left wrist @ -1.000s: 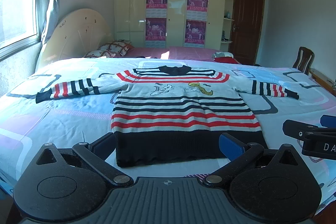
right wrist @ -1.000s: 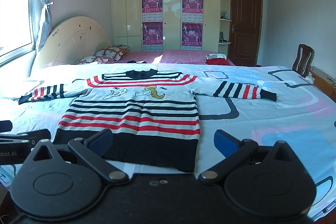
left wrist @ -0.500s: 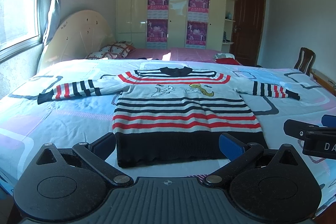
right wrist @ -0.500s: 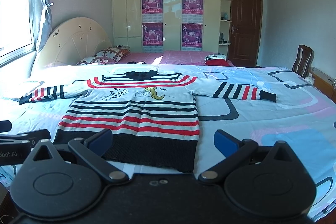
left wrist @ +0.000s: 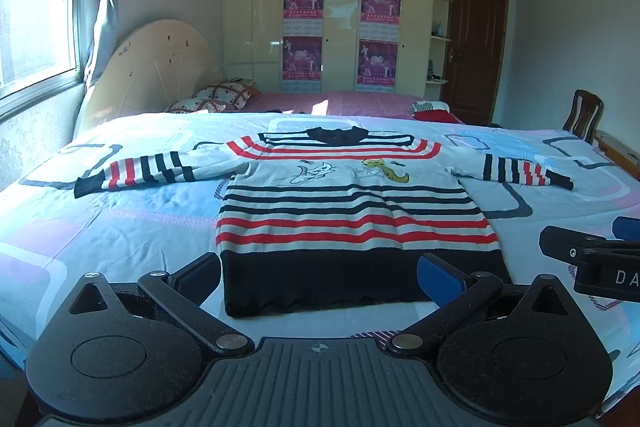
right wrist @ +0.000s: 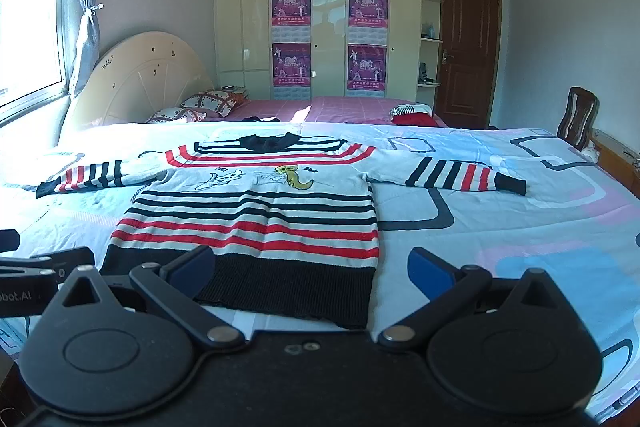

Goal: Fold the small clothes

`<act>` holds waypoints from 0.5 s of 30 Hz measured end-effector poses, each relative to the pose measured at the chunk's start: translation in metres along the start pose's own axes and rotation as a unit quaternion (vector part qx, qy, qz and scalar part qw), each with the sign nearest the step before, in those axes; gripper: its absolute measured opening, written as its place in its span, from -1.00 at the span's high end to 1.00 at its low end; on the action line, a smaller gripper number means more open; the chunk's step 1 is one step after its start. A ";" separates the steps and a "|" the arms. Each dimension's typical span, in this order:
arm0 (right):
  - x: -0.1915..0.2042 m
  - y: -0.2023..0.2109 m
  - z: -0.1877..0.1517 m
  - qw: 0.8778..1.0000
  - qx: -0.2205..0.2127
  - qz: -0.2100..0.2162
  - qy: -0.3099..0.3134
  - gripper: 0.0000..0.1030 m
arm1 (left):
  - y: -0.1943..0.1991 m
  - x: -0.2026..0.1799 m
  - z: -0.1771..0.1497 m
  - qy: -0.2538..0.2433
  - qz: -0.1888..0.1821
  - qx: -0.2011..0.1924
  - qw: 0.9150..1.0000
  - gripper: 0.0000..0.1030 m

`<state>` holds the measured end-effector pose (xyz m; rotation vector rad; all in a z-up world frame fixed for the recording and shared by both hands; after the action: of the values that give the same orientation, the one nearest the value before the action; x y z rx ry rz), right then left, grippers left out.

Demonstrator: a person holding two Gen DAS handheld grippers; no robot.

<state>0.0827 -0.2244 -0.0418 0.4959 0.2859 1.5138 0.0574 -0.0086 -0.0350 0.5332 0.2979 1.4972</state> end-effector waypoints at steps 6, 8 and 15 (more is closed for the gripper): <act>0.003 0.000 -0.001 1.000 0.001 -0.002 0.009 -1.00 | -0.001 0.002 -0.001 -0.001 0.003 0.002 1.000 -1.00; 0.005 -0.001 -0.001 1.000 0.001 -0.005 0.012 -1.00 | -0.002 0.003 0.000 -0.002 0.002 0.002 1.000 -1.00; 0.005 -0.004 -0.001 1.000 -0.001 -0.006 0.010 -1.00 | -0.006 -0.001 0.000 -0.003 -0.010 0.005 1.000 -1.00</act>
<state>0.0857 -0.2195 -0.0439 0.4773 0.3016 1.5070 0.0628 -0.0092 -0.0379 0.5412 0.3052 1.4746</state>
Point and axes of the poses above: each gripper's, at about its wrist camera, not at the fingertips, and y roughly against the way its jaws point, x to its left, z to its top, the point moved 8 cm from there along -y, roughly the way its jaws point, and after that the axes turned 10 degrees about -y, right-handed, at the moved point
